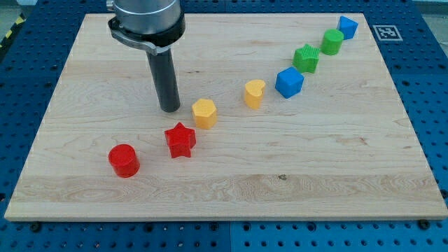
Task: Adjust the yellow hexagon in between the yellow heart and red star
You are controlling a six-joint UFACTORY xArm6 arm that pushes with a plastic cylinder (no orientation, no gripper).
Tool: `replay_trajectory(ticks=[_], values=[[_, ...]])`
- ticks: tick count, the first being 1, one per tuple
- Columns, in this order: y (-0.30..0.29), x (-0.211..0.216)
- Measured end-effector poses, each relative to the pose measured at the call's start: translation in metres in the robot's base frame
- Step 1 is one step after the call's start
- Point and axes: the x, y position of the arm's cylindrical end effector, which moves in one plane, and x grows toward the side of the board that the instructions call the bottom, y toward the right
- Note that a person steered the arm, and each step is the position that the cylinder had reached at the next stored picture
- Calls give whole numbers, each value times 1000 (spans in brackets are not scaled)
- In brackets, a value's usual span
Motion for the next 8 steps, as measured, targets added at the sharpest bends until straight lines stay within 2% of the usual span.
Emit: replay_trajectory(ticks=[7,8], values=[[49,12],[46,-17]])
